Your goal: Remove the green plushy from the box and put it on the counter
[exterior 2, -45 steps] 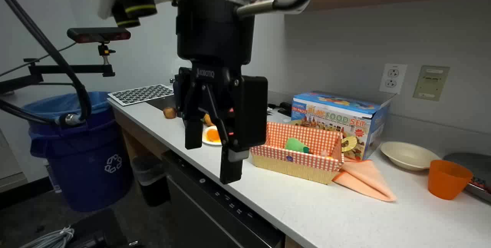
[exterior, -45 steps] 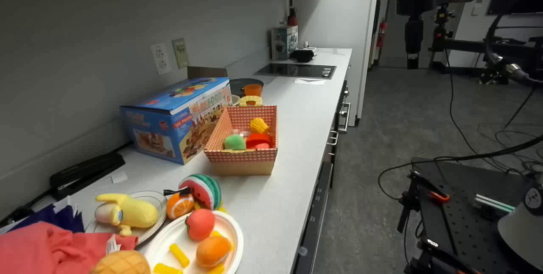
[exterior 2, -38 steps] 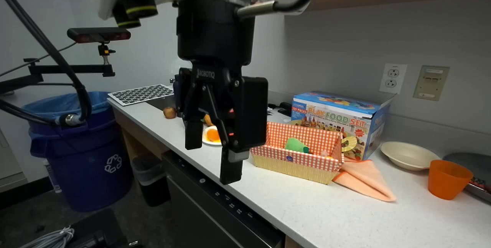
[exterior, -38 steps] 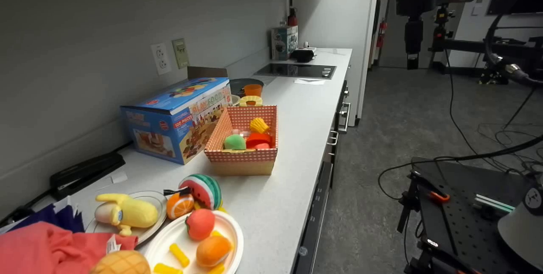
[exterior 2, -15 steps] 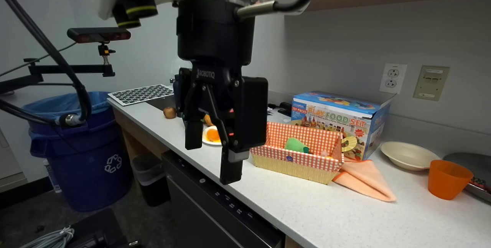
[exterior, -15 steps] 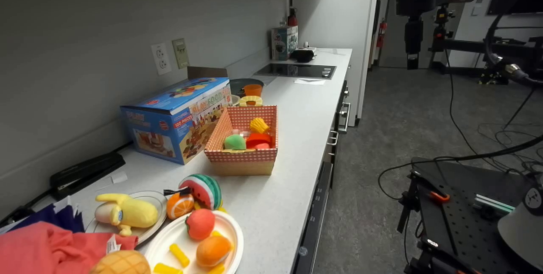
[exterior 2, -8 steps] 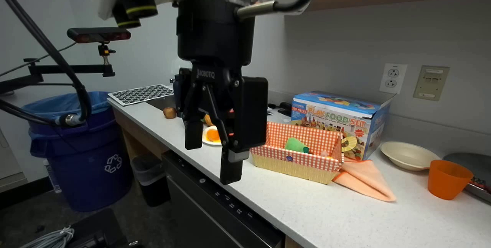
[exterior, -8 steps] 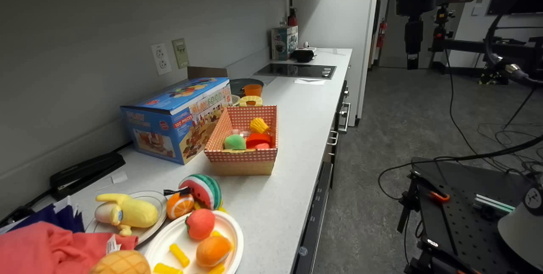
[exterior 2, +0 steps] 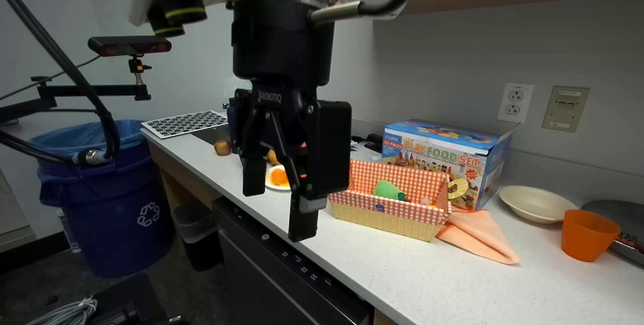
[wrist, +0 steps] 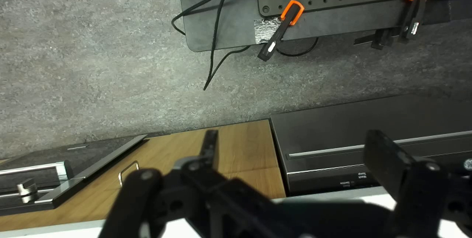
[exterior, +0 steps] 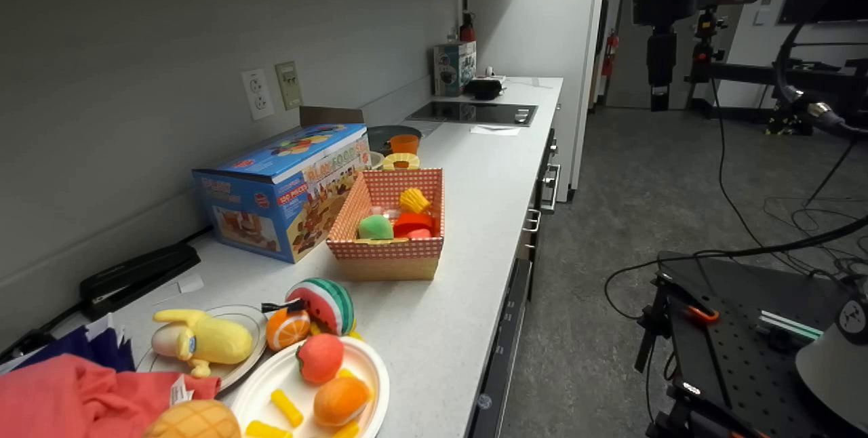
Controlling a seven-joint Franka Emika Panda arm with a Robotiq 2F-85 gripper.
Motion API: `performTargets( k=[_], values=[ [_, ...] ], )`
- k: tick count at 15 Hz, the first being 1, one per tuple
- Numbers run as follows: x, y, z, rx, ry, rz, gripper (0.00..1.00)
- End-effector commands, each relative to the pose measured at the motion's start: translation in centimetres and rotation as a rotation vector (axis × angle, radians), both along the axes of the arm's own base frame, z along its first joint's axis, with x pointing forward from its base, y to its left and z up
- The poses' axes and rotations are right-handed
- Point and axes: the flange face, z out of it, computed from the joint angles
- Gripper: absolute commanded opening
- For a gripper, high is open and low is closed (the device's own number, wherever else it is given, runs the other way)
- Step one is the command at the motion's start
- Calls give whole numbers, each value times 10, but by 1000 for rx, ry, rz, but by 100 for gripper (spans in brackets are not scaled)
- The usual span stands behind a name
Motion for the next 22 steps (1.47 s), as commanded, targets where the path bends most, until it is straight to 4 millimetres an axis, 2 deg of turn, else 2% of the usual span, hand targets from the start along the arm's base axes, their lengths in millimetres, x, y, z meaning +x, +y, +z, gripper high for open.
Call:
performTargets(
  k=[1,18,19,20,22],
  values=[
    [0,0,0,0,1,0,100],
    [0,0,0,0,4,5,100],
    [32,37,-48,-27,3,149,100],
    [37,46,-51,-28,-12,183,100],
    [57,80,-81,-40,-22,290,100]
  ],
)
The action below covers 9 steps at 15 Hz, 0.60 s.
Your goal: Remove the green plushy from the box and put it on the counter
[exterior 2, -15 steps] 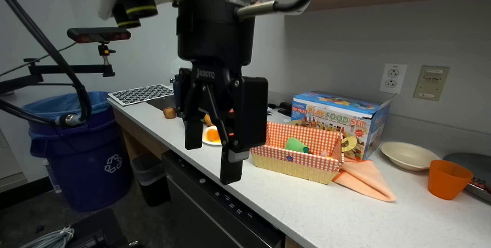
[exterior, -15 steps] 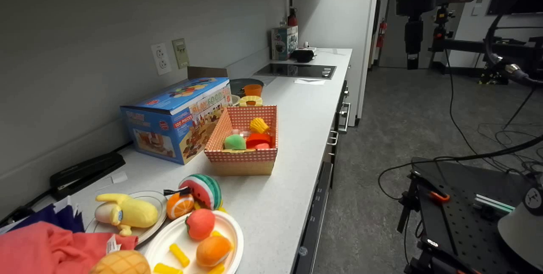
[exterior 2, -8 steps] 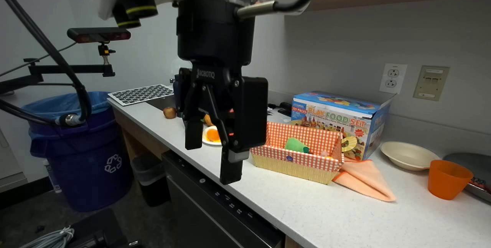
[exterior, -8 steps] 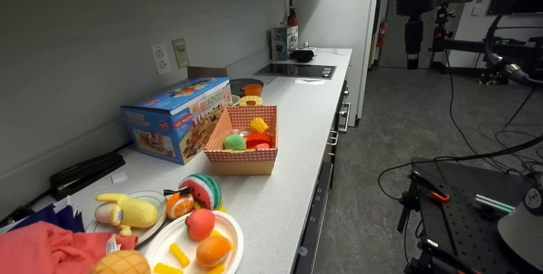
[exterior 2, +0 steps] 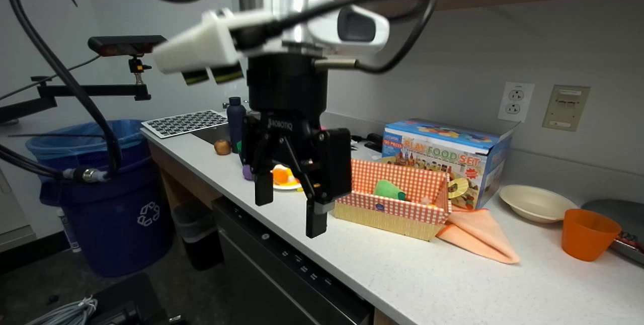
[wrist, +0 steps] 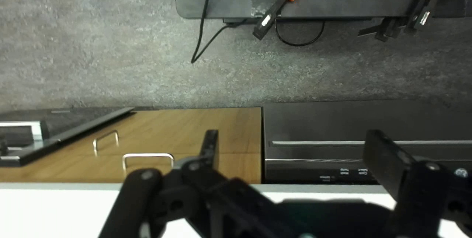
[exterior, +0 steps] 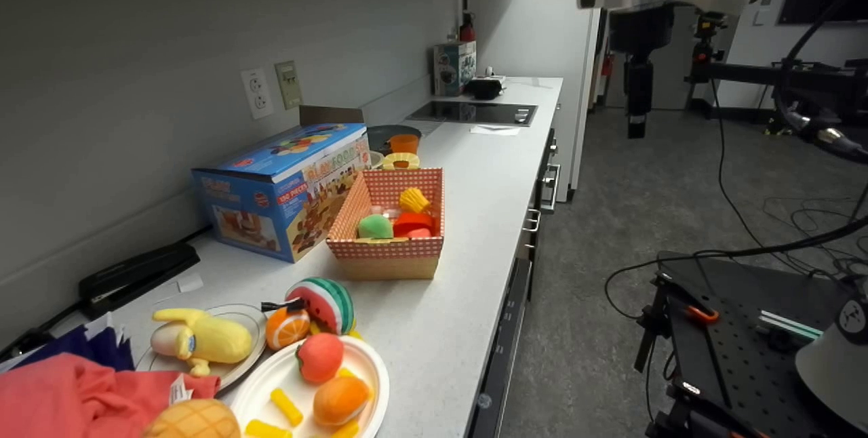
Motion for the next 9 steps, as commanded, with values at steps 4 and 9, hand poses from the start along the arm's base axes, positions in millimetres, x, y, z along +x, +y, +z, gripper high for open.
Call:
performTargets(
  k=[4,9],
  values=[
    [35,64,-60,-29,17,185,100],
    [39,65,-66,-28,22,193,100]
  ],
)
